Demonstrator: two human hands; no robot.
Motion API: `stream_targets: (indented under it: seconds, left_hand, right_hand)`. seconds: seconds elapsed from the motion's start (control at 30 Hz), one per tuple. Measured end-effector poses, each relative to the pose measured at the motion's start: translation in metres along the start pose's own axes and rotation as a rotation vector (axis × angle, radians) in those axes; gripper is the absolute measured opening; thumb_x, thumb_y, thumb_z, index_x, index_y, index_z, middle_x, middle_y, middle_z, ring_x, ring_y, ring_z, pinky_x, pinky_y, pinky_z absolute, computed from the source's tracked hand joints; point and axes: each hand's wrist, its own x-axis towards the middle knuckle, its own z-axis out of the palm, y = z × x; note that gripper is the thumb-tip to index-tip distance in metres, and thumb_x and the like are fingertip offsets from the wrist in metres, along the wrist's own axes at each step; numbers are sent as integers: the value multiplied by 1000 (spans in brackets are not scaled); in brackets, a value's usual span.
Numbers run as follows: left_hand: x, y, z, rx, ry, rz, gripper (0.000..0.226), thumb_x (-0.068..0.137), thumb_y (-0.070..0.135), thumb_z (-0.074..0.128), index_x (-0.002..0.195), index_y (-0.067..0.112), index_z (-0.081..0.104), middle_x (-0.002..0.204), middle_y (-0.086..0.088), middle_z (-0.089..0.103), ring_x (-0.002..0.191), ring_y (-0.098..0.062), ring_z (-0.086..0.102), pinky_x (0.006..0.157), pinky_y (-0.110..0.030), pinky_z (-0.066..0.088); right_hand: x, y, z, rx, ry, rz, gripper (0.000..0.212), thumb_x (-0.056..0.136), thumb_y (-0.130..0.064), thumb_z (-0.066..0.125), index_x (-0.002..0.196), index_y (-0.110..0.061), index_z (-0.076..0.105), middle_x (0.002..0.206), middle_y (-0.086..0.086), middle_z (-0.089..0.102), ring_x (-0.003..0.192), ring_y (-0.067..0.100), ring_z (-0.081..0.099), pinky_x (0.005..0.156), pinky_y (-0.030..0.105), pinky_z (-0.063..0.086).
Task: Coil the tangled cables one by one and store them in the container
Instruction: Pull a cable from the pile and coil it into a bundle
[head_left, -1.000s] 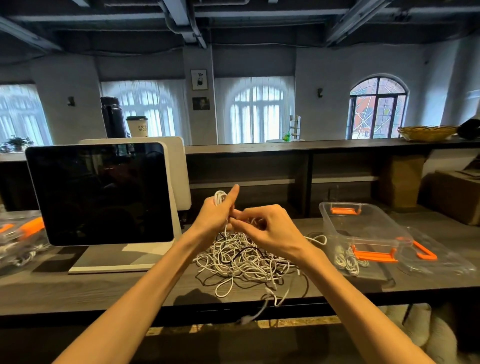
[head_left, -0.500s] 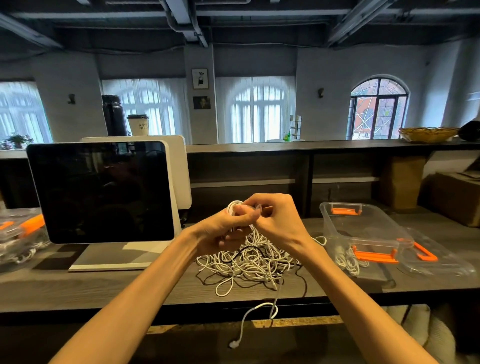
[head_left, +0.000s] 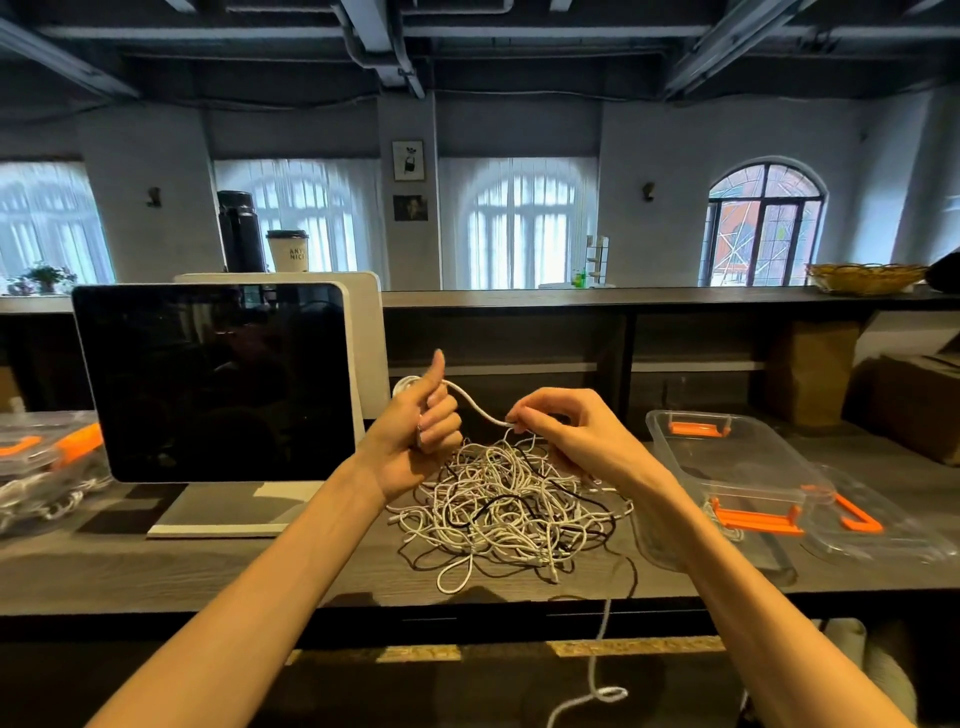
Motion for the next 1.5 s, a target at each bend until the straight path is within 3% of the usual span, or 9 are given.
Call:
stream_targets:
  seconds: [0.13,0.3,0.4,0.6,0.7,0.97,1.2,1.37,1.5]
  left_hand:
    - [3,-1,0,-78,167,58,50,94,49,61,58,16,51,62,0,50,57,-8,52,46,-15,43]
    - [2,-3,14,-165,192,117,26,98,45,55,87,22,55,107,-14,74,114,-32,68,106,-45,48]
    - [2,-5,20,-199,154,97,32,98,44,58,124,27,48,110,-15,75,112,-34,70,103,-46,52]
    - [-4,-15,27,-2,150,81,43,77,32,72,111,5,69,116,-21,73,101,-29,74,74,-32,63]
    - [-4,-18,25,81,125,164,25,75,25,74,88,3,73,106,-19,75,101,-30,74,77,-33,62]
    - [-3,-18,20,44,106,190,13,96,9,61,109,10,64,98,-17,76,102,-30,74,85,-39,61]
    - [-3,-24,22,373,135,259,17,99,10,60,113,13,69,102,-7,77,94,-19,75,73,-28,59]
    - [1,-25,19,475,148,316,17,97,12,63,112,6,68,93,-13,75,95,-29,74,83,-35,61]
    - [-1,-22,17,517,156,319,10,98,17,64,98,9,69,86,-10,75,78,-19,73,64,-25,58]
  right_hand:
    - [2,15,2,-216,102,-8,15,102,-33,60,111,-34,72,105,-10,65,81,0,62,66,19,49]
    - [-6,3,16,-215,-85,-27,29,103,-39,58,94,-21,79,72,-9,67,64,-1,56,61,15,41]
    - [-7,4,28,-306,-77,-63,32,106,-38,53,87,-22,74,76,-1,69,65,5,56,62,24,44]
    - [-4,-7,37,-290,-24,-37,34,109,-30,46,81,-21,65,67,-6,59,54,1,48,53,18,39]
    - [-1,-9,37,-247,7,-11,36,109,-28,45,79,-20,64,67,-4,57,56,3,45,56,25,38]
    - [-5,-15,32,-107,32,-2,29,106,-28,51,86,-18,70,61,-6,55,52,3,46,52,22,37]
    - [-8,-14,39,-195,254,-115,44,88,-72,61,93,-29,72,81,-11,73,76,4,70,69,27,59]
    - [-4,-8,35,-217,438,-225,16,102,-34,61,101,-22,72,87,-12,74,82,3,71,72,30,62]
    - [-3,-11,29,-232,383,-274,19,102,-31,62,103,-19,77,88,-10,75,81,3,71,70,26,60]
